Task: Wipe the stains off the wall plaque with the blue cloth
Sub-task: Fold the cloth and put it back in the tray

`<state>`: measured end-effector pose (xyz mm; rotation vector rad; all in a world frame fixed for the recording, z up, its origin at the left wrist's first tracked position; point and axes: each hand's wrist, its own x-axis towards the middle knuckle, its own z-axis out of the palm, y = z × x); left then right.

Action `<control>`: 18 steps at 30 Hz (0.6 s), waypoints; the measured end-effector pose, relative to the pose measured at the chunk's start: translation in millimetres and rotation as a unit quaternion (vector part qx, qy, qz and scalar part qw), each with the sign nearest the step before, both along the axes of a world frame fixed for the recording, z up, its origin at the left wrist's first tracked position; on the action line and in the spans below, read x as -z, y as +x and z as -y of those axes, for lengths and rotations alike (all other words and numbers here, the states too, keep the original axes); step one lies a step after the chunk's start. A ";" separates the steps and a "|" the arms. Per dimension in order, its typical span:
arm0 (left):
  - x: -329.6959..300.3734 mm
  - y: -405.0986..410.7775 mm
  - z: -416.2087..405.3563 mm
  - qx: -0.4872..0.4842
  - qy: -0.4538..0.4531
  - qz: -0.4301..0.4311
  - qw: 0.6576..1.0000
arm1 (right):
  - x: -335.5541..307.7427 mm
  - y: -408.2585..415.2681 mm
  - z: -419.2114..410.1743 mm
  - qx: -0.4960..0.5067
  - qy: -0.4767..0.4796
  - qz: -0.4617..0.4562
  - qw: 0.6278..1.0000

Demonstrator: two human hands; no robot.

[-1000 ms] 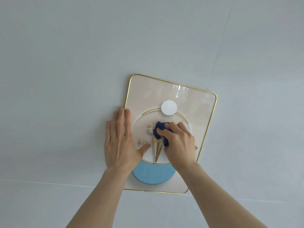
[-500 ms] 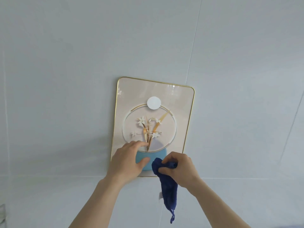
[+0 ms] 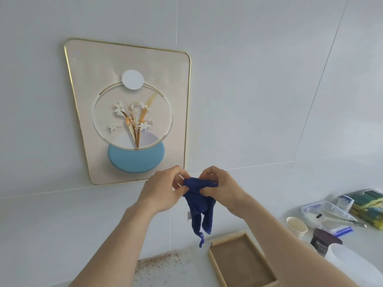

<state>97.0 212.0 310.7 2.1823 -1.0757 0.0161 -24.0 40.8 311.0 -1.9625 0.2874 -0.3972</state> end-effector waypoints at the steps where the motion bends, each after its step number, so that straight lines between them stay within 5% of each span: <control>1: 3.6 -5.0 7.7 -0.005 0.010 0.006 1.000 | 4.0 -6.1 7.4 0.008 -0.012 -0.004 1.000; 9: 45.1 -41.7 70.0 -0.002 0.074 0.003 0.997 | 37.1 -43.8 70.8 0.046 -0.170 -0.046 0.983; 18: 120.5 -72.8 145.1 -0.007 0.098 -0.063 0.993 | 113.8 -68.7 140.2 0.080 -0.206 -0.095 0.971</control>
